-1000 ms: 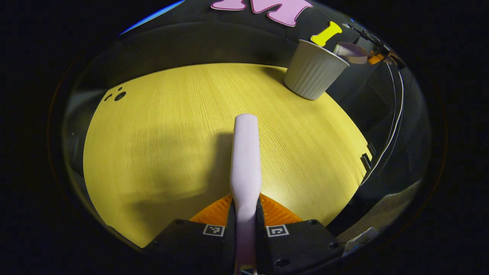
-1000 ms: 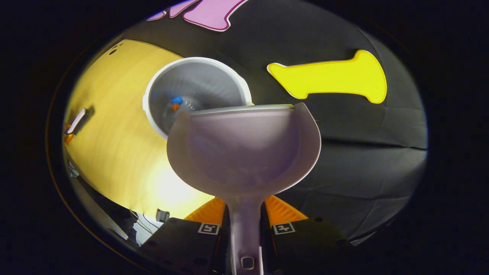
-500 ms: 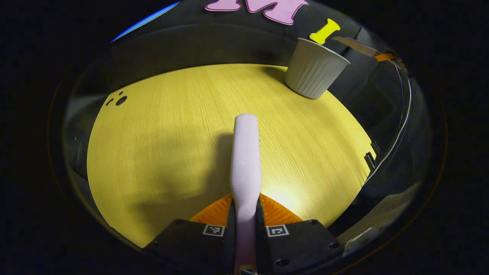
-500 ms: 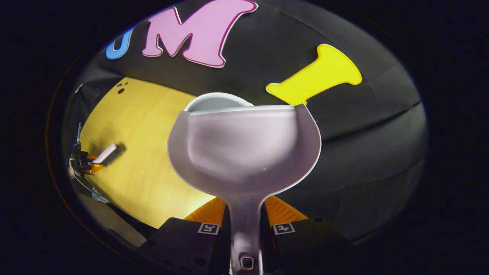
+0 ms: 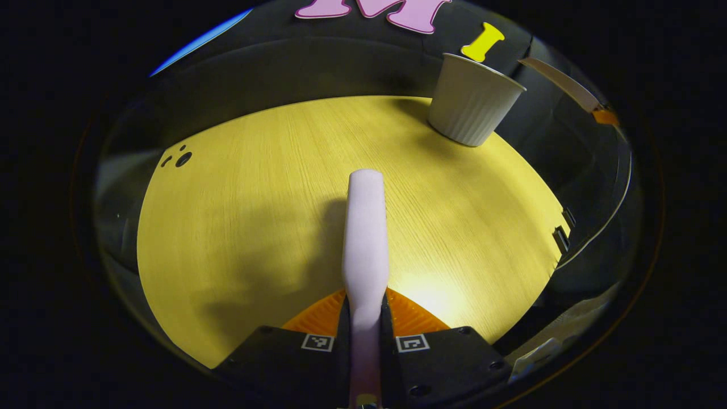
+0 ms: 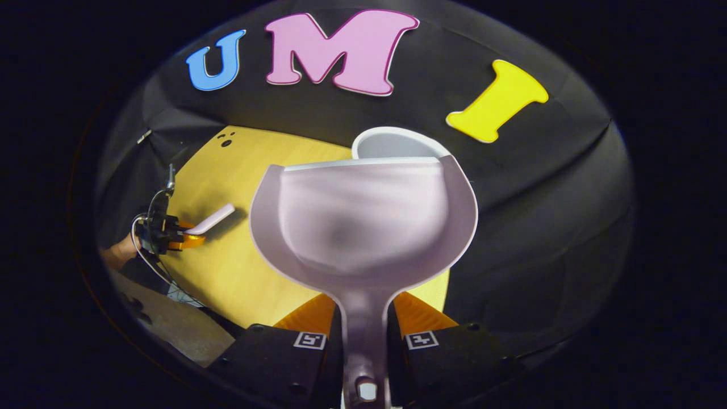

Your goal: Pick up the small broom and dustpan from the desktop, sweep the trash into the dustpan with the broom, and then empty the trash into the garbage bin.

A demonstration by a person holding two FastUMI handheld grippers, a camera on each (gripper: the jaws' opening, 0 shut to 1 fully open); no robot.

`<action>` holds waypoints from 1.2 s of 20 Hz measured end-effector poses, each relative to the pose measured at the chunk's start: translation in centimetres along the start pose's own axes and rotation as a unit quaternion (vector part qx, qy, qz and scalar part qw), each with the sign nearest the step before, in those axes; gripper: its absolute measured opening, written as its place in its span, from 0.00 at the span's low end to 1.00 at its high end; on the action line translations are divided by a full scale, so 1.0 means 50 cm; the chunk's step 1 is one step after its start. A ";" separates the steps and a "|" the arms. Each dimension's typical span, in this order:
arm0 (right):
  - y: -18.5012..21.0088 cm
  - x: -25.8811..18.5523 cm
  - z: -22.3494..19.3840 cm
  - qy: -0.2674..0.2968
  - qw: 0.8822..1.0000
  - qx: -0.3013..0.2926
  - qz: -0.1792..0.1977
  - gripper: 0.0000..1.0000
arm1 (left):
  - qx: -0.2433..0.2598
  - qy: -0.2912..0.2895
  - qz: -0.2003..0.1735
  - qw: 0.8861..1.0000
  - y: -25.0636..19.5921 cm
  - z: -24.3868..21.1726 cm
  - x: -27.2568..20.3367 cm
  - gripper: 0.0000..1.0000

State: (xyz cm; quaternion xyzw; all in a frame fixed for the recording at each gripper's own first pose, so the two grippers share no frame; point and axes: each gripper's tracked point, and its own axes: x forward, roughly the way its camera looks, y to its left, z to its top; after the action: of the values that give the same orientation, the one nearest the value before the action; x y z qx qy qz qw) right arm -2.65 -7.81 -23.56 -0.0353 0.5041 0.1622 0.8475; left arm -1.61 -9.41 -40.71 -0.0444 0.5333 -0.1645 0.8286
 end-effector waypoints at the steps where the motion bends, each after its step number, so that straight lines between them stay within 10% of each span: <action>1: 0.035 0.010 -0.025 0.003 1.000 0.003 0.013 0.36 | -0.002 0.001 0.003 1.000 0.004 -0.001 0.002 0.25; 10: 0.215 0.216 -0.259 0.074 0.994 0.010 0.078 0.36 | -0.010 0.010 0.061 0.998 0.045 -0.018 0.028 0.25; 24: 0.288 0.358 -0.352 0.082 0.993 0.019 0.086 0.36 | 0.008 0.000 0.113 0.994 0.059 0.005 0.076 0.34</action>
State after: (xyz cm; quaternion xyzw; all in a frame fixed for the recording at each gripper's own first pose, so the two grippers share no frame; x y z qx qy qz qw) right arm -14.10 6.18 -46.16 0.0108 0.5760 0.2217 0.7867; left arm 0.68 -7.87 -44.64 0.0226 0.5332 -0.0743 0.8424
